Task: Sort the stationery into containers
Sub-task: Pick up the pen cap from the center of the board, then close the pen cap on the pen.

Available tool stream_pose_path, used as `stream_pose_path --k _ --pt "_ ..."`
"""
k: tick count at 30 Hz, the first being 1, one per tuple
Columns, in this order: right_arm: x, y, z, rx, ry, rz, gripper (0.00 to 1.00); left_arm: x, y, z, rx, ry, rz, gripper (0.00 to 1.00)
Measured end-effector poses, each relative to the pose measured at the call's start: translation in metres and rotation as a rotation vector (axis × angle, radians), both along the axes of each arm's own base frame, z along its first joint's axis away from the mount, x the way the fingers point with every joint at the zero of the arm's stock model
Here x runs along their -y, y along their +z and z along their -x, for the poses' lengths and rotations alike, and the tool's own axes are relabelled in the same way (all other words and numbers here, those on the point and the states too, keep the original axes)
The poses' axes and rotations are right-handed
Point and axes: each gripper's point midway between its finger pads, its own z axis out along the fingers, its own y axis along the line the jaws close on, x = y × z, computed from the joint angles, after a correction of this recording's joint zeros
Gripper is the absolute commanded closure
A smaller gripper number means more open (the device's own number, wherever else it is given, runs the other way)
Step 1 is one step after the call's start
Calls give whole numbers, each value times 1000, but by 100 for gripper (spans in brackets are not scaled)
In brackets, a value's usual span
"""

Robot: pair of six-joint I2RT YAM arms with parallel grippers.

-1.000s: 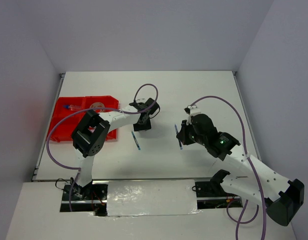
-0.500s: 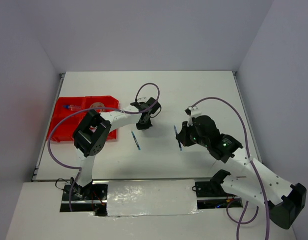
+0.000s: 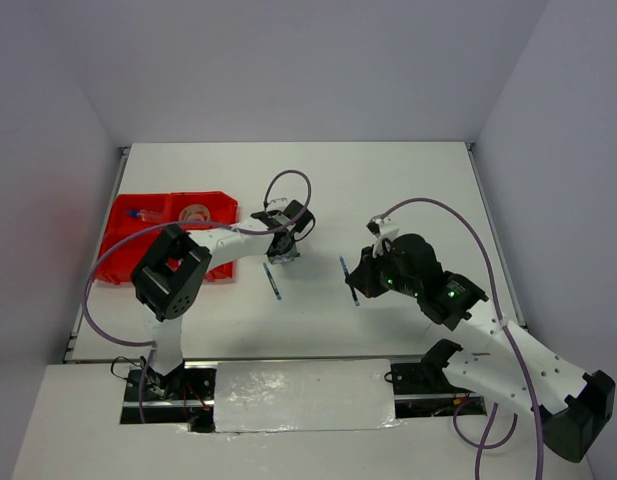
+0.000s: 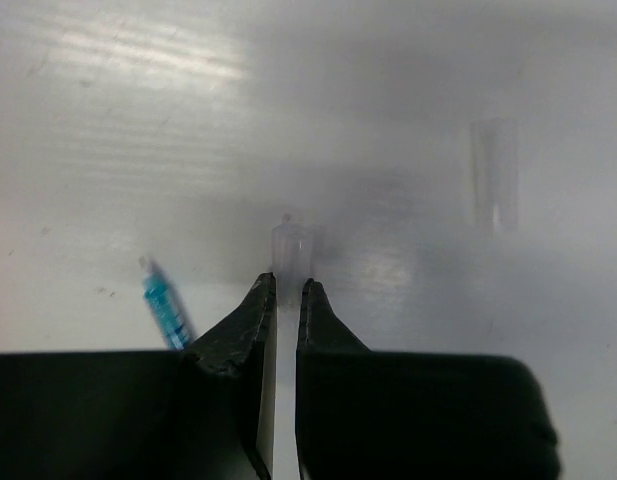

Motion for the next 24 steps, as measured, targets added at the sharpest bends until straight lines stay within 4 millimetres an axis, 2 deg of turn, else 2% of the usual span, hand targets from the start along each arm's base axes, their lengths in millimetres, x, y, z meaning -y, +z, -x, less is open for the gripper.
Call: stream_pose_path --k 3,6,8,11,14,17,20,24 --pt "-3 -2 2 7 19 -21 100 -9 6 14 -8 -5 6 100" --pt "-7 -7 6 26 27 -74 100 -10 34 23 35 -19 55 100" --pt "-11 -8 11 46 31 -136 100 -4 65 24 104 -42 112 100" --pt "-21 -4 20 81 51 -239 100 15 132 32 268 -102 254 100" --pt "-40 5 34 100 105 -332 100 29 198 50 436 -159 429 100" --pt "-62 22 46 119 161 -414 100 32 241 71 563 -206 589 100" --pt "-78 34 53 135 187 -471 100 31 258 89 634 -249 697 100" --pt "-86 46 51 150 171 -520 100 36 269 107 677 -314 792 100"
